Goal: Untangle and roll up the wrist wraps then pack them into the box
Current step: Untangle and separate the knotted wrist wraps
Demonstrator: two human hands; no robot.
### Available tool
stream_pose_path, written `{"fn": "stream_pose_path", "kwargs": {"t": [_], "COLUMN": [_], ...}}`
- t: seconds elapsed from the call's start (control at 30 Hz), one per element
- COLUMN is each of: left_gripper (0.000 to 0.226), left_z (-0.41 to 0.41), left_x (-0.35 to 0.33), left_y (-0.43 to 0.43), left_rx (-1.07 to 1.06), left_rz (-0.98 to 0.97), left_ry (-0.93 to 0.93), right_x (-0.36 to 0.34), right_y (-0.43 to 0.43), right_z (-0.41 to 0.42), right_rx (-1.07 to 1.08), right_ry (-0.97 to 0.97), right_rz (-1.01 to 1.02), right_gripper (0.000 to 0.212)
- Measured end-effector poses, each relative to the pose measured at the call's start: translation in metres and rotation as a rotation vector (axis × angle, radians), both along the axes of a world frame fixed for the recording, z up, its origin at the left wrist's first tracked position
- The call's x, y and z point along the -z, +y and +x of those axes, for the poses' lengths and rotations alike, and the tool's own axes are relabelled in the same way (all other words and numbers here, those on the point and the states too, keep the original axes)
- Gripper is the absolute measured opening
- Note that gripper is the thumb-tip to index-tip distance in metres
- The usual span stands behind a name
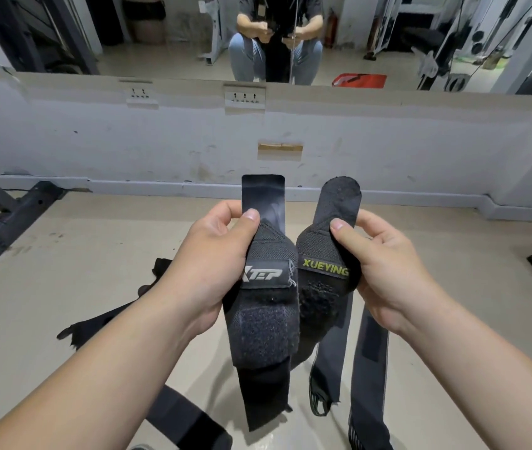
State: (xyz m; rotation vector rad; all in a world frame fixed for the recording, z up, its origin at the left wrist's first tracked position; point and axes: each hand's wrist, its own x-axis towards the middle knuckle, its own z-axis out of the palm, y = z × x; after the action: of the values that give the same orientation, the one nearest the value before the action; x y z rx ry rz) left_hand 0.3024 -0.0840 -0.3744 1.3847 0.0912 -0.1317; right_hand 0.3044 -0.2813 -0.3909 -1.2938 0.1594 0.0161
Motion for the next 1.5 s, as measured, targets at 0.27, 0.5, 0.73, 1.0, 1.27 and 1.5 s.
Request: {"fn": "stream_pose_path", "kwargs": {"t": [0.27, 0.5, 0.73, 1.0, 1.27, 1.5], "left_gripper": [0.027, 0.025, 0.020, 0.021, 0.026, 0.030], "left_z": [0.001, 0.008, 0.005, -0.019, -0.022, -0.024], "left_x": [0.004, 0.004, 0.005, -0.009, -0.011, -0.012], "left_y": [0.000, 0.010, 0.009, -0.013, -0.017, -0.017], "left_rx": [-0.098, -0.183, -0.043, 0.214, 0.251, 0.288], "left_rz": [0.139, 0.194, 0.209, 0.220, 0.235, 0.228], "left_ry": [-0.088, -0.117, -0.091, -0.015, -0.048, -0.060], "right_x": [-0.003, -0.020, -0.020, -0.018, -0.016, -0.017], "right_y": [0.001, 0.000, 0.017, 0.022, 0.019, 0.015], "right_z": [-0.004, -0.013, -0.026, -0.022, -0.021, -0.018], "right_rx": [-0.025, -0.095, -0.202, -0.098, 0.032, 0.026], "right_ry": [0.016, 0.044, -0.027, -0.051, -0.088, -0.026], "right_rz": [-0.038, -0.036, 0.040, 0.071, -0.045, -0.005], "right_gripper": [0.015, 0.018, 0.016, 0.015, 0.013, 0.009]}}
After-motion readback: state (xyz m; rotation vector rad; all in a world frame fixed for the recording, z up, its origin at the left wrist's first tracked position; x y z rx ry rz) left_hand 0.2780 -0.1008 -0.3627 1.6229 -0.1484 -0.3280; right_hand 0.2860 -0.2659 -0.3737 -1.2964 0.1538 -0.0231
